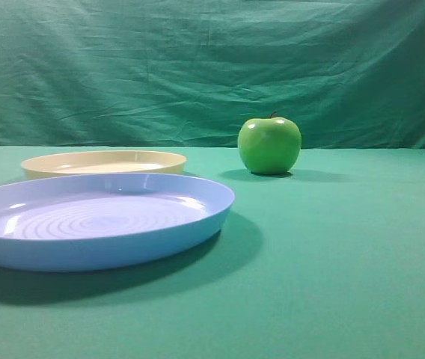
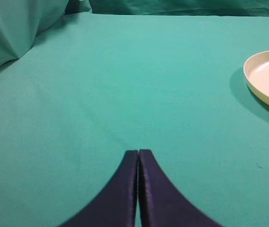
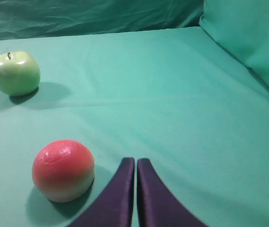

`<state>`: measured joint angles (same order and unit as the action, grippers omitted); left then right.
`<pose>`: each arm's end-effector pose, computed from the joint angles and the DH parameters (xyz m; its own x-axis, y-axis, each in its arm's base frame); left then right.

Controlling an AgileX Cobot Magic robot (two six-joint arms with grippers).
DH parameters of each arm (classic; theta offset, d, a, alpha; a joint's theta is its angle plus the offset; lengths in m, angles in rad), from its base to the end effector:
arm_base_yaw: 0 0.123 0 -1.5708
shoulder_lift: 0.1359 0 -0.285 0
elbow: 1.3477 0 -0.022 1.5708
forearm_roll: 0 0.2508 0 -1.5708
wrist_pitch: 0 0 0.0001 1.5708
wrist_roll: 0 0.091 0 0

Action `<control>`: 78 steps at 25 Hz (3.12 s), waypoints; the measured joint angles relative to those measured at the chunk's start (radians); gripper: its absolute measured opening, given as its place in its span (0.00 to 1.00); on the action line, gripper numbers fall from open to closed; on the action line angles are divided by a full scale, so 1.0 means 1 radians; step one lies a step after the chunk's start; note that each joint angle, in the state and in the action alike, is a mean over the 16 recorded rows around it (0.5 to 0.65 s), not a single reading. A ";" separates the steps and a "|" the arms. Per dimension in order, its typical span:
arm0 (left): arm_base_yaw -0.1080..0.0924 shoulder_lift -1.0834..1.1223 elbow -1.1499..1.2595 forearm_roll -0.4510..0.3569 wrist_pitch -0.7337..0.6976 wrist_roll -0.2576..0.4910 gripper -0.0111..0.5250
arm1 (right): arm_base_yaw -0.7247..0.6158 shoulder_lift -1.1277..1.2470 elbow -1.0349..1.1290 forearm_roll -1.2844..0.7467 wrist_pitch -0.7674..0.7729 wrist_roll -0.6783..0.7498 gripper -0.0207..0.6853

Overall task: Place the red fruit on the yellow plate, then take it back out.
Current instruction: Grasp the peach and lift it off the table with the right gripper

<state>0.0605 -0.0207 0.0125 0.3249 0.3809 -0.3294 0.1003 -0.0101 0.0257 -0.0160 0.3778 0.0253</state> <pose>0.0508 0.0139 0.1776 -0.2590 -0.0419 -0.9650 -0.1812 0.9834 0.0059 0.0524 0.0047 0.1711 -0.3009 -0.0198 -0.9535 -0.0914 0.9958 0.0082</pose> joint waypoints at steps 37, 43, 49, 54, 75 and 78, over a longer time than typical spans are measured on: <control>0.000 0.000 0.000 0.000 0.000 0.000 0.02 | 0.050 0.224 -0.326 0.000 0.203 -0.015 0.03; 0.000 0.000 0.000 0.000 0.000 0.000 0.02 | 0.095 0.440 -0.589 0.009 0.355 -0.048 0.03; 0.000 0.000 0.000 0.000 0.000 0.000 0.02 | 0.122 0.651 -0.809 0.037 0.562 -0.103 0.03; 0.000 0.000 0.000 0.000 0.000 0.000 0.02 | 0.125 0.803 -0.924 0.081 0.730 -0.160 0.03; 0.000 0.000 0.000 0.000 0.000 0.000 0.02 | 0.245 1.281 -0.983 0.120 0.765 -0.309 0.49; 0.000 0.000 0.000 0.000 0.000 0.000 0.02 | 0.248 1.336 -0.983 0.119 0.738 -0.309 0.66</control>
<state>0.0605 -0.0207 0.0125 0.3249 0.3809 -0.3294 0.3482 1.3260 -0.9576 0.1032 1.1157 -0.2839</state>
